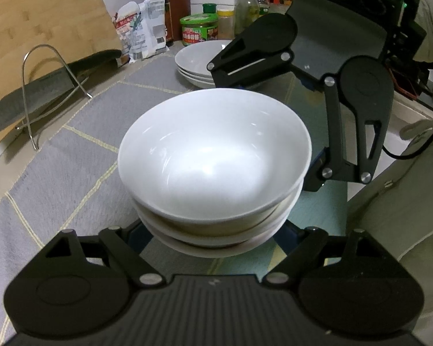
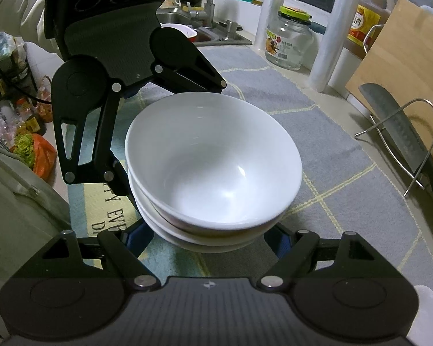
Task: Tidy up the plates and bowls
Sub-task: 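Lift the bowl stack with both tools and carry it toward the flower-patterned plates, then lower the bowl stack onto the flower-patterned plate stack with both tools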
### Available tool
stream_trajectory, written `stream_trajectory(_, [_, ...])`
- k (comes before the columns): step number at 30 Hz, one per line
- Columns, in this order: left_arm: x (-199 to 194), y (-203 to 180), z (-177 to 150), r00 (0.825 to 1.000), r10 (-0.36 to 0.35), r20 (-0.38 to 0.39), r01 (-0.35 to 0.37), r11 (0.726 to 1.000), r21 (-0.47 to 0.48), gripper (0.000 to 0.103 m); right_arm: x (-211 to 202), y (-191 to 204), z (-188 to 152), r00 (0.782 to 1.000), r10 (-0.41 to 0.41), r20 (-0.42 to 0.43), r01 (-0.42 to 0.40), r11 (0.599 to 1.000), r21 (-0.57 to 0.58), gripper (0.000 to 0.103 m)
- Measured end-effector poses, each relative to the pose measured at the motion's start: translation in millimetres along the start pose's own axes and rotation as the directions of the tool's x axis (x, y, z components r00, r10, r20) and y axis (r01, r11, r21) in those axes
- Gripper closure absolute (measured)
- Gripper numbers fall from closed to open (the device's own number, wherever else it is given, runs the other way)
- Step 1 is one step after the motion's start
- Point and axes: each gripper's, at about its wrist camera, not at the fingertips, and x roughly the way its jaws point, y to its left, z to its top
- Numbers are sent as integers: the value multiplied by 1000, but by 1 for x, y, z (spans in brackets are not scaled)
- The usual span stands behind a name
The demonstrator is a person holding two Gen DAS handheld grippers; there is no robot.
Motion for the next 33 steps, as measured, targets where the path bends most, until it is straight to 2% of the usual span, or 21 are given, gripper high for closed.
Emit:
stream_trajectory(15, [7, -20, 39, 999, 49, 7, -48, 998, -29, 16, -35, -21, -19, 1000, 13, 8, -12, 998, -61, 17])
stream_trajectory(33, [62, -40, 117, 996, 84, 39, -83, 996, -20, 16, -90, -79, -74, 1000, -11, 29, 13, 996, -93, 17])
